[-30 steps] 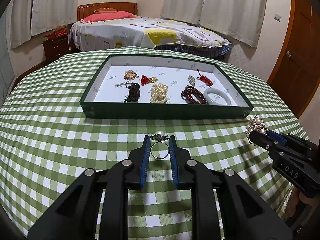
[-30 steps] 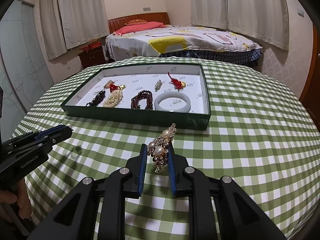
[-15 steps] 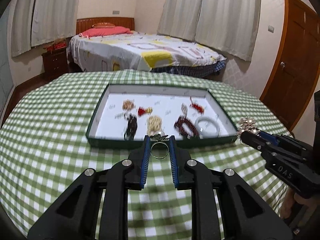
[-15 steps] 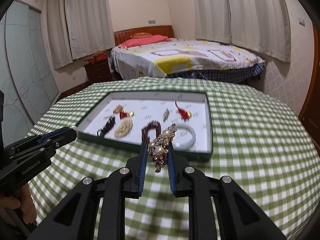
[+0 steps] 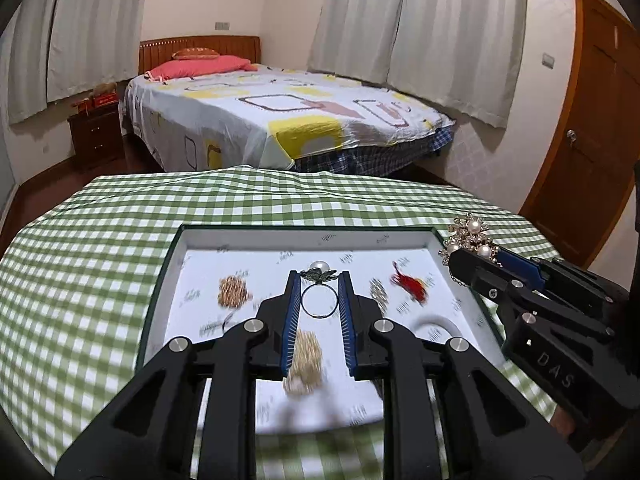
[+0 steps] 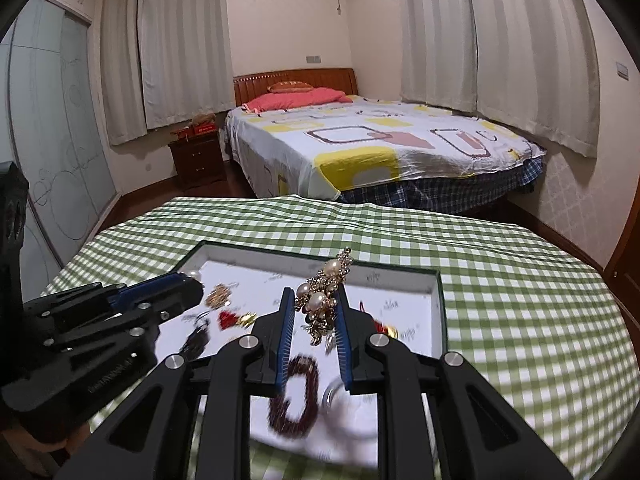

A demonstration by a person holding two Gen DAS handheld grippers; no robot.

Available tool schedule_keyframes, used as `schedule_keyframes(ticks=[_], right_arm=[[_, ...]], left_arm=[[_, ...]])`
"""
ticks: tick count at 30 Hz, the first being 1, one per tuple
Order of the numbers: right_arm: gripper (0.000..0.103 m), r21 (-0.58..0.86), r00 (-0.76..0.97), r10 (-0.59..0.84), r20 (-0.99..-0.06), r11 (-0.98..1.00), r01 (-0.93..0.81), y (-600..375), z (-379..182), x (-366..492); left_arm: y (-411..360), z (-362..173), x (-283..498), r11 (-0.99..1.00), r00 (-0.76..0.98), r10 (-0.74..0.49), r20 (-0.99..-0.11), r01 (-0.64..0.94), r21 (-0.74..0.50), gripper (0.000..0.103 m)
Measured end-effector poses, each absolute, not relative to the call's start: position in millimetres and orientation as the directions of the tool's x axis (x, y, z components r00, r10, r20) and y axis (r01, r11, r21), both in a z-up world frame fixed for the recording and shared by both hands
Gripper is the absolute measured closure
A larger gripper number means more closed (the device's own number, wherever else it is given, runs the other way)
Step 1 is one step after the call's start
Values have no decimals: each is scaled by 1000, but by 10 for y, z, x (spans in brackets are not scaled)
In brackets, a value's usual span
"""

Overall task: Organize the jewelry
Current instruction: 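Carry the ring with the left tool while the right tool carries the pearl brooch into the box, then lower the ring with the left tool while the right tool lowers the brooch, open both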

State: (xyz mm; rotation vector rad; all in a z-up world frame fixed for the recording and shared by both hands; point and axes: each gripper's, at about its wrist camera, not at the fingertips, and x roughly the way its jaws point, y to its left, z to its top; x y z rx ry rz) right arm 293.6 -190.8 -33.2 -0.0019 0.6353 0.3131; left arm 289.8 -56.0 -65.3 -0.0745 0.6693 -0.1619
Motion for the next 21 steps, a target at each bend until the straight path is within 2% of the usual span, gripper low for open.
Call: schedule_keyframes(ticks=[10,21], right_arm=[[83,132,673,275,-686,958,-256,-1888,-703,3652],[83,141,569,250,-783,963,-228,-1862,-937,3960]], left_arm=[[-600,-1018,3797,988,688,-154,-709,90,-127,84],[-548,-1368,4204,989,565,-141,-813,38,-145,84]])
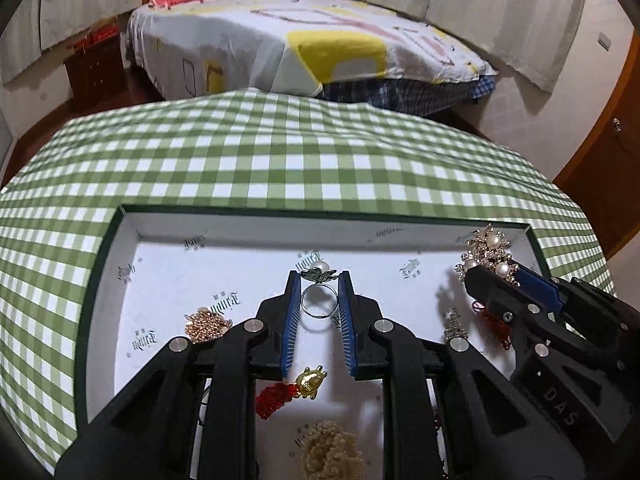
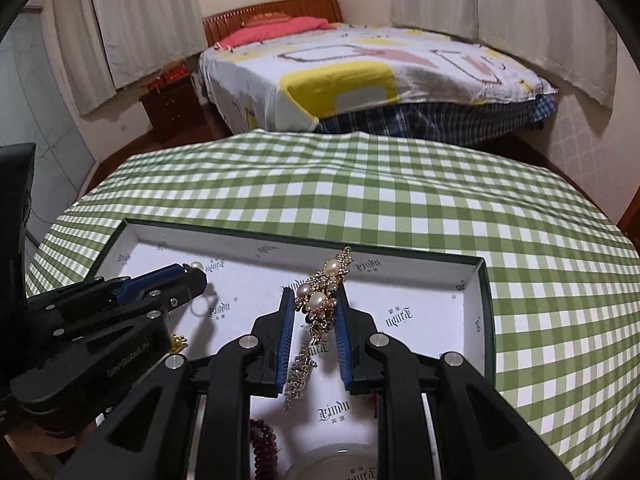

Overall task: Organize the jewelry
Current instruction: 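Lower the ring with the left tool while the right tool lowers the brooch, open both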

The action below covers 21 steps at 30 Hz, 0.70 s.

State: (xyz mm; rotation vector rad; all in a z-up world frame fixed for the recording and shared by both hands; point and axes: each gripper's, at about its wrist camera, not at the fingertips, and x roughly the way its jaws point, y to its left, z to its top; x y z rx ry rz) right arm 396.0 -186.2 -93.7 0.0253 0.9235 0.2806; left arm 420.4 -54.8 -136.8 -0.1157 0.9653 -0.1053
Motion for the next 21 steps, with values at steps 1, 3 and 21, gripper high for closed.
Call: schedule_keyframes(ticks=[1,3,21], right_arm=[[83,143,559,249,-791,963,-227,-1858,-950,3974],[83,140,544,244,-803,964,-225,-1858,-970,4001],[79,130,492,222,-842,968,-214,-1846,-1126,4100]], left_arm=[[-549,-1384,4219,989,558,-139,-818,39,-141,84],[-560,-1415,4240,989,547,-139,-825,42,-140,84],[-604,-1489,4281,990,510,-138,-849,45,-134,80]])
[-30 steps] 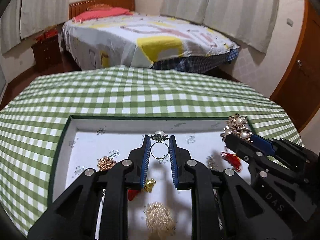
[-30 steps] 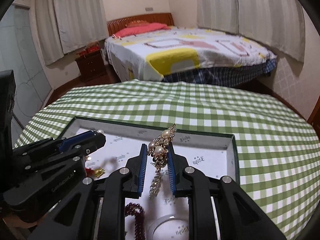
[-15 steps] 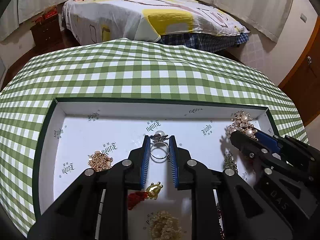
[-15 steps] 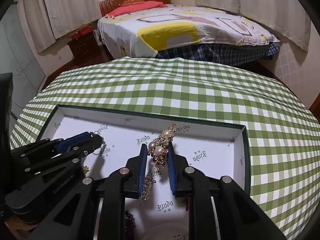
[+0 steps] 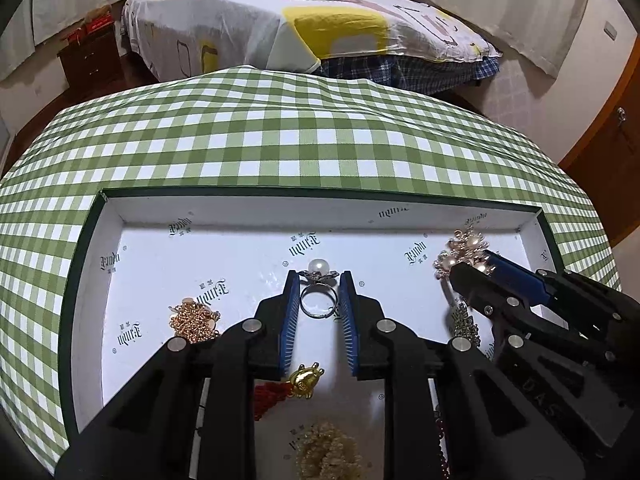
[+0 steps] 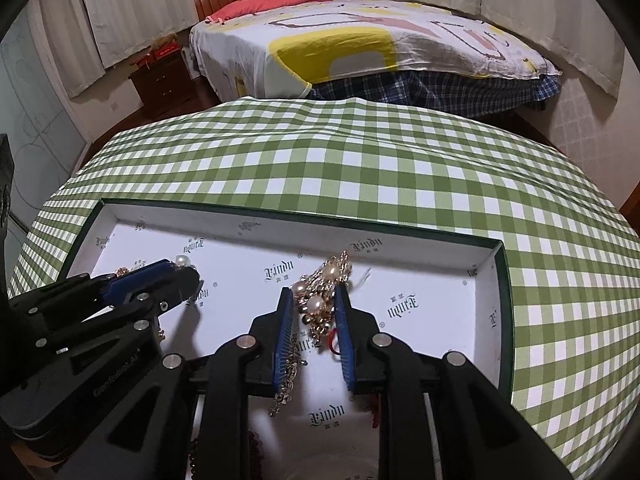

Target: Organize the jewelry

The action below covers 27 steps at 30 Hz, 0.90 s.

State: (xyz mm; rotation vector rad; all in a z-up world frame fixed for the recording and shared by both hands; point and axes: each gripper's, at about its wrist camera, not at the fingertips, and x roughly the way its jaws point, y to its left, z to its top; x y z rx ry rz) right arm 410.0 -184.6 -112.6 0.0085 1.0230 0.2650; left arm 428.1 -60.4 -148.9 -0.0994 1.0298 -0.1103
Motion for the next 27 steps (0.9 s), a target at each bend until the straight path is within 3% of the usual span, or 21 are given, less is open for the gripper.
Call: schedule_keyframes(ticks=[3,6,15,20,27], right_arm=[[68,121,504,215,-837,970,-212,-1856,-1106,4092],[66,117,513,213,-832,970,-213,-1861,-1083,4073],[57,101,561,206,-802,972,-211,-1865,-974,3973],[44,107,583,208,-785,973,-202,-1906,-929,3874],[35,102,610,198,-767,977,-188,-1977,-889,3657]], left_arm=[[-599,-1486,4289,991,514,-126,-849,34,-127,62],[-556,-1480,4276,991,519,-127,-845,23,-135,61],[-459,-1362,4152,991,580,-111,-807,2,-134,40],[-381,-1266,4033,991,617,-96,-781,-18,-136,32],[-368,-1218,3779,992,640,-100,-762,6,-126,23]])
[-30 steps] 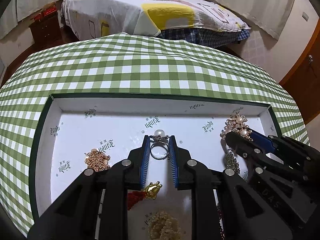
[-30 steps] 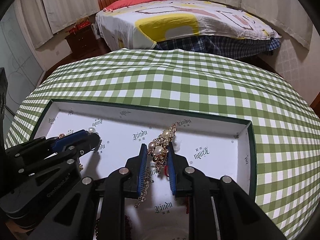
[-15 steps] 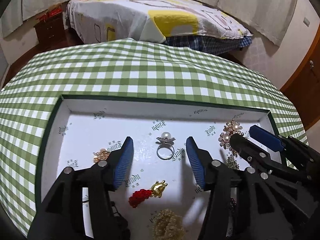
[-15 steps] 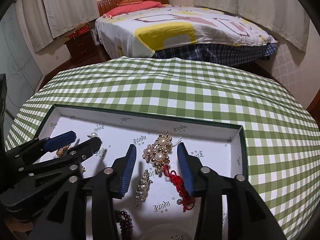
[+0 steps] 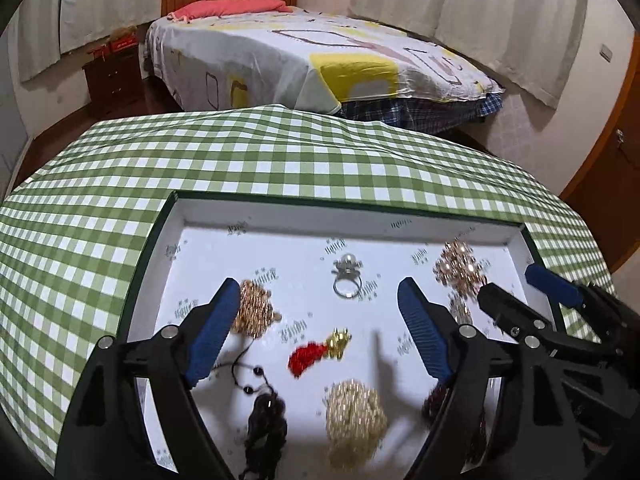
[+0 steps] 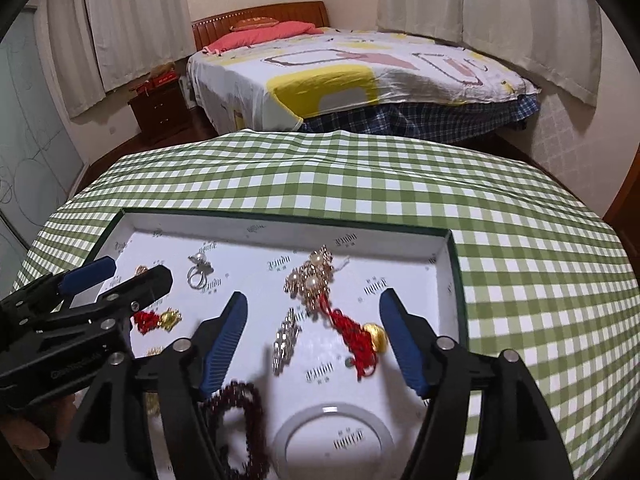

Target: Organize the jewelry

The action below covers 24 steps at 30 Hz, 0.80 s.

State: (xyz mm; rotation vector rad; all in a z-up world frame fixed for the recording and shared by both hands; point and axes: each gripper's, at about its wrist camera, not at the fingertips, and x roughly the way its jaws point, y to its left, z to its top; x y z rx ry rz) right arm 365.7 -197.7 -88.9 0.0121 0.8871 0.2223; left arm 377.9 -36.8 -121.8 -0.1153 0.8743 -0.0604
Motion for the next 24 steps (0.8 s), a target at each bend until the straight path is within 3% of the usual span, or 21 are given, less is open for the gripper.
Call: schedule_keyframes(ticks=[7,24], right_arm=[[29,97,649,186,-737,981,-171,-2029,-836,3333],[25,116,736,193,-649,981,-155,-2140,-363,2271]], left_arm=[[-363,-1154,3383,996,684,-79,-725,16,-93,14],[-271,-595,2036,999,788,-30,-616,2,-46,9]])
